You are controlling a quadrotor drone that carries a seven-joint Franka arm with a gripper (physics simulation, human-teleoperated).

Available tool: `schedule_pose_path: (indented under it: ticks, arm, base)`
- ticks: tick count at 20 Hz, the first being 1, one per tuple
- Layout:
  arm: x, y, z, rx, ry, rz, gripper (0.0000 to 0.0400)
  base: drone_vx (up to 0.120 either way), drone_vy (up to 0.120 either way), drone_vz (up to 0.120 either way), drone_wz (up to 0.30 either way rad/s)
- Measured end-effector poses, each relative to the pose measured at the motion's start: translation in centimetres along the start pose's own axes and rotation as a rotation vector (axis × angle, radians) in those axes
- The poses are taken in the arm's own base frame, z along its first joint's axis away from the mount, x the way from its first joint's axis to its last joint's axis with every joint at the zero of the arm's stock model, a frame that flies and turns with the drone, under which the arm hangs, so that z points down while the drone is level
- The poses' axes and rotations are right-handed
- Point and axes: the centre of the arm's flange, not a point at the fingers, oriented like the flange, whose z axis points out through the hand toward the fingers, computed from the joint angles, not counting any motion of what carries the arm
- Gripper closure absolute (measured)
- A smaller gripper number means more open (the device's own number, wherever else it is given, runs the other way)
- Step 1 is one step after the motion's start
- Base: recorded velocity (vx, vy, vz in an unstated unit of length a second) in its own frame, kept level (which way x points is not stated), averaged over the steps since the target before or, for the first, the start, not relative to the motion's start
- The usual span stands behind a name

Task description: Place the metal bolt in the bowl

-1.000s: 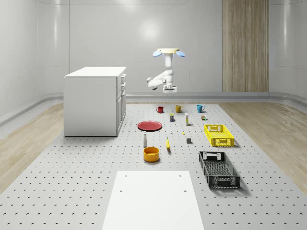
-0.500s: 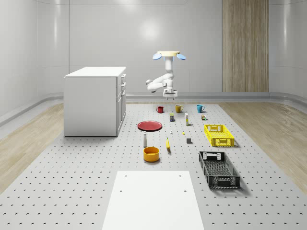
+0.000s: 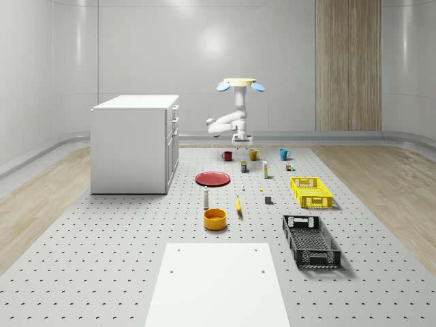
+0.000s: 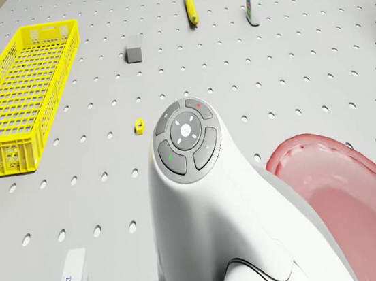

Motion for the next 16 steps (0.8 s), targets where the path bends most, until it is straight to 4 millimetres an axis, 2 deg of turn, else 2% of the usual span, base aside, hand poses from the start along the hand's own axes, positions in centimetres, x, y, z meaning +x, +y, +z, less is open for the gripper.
schedule_pose_path:
  ticks: [7, 15, 16]
  arm:
    - [0.00, 0.00, 0.00, 0.000, 0.000, 0.000, 0.0000]
    - [0.00, 0.00, 0.00, 0.000, 0.000, 0.000, 0.0000]
    - [0.00, 0.00, 0.00, 0.000, 0.001, 0.000, 0.0000]
  base:
    - [0.120, -0.011, -0.006, 0.000]
    - [0.120, 0.000, -0.115, 0.000]
    - [0.120, 0.000, 0.000, 0.000]
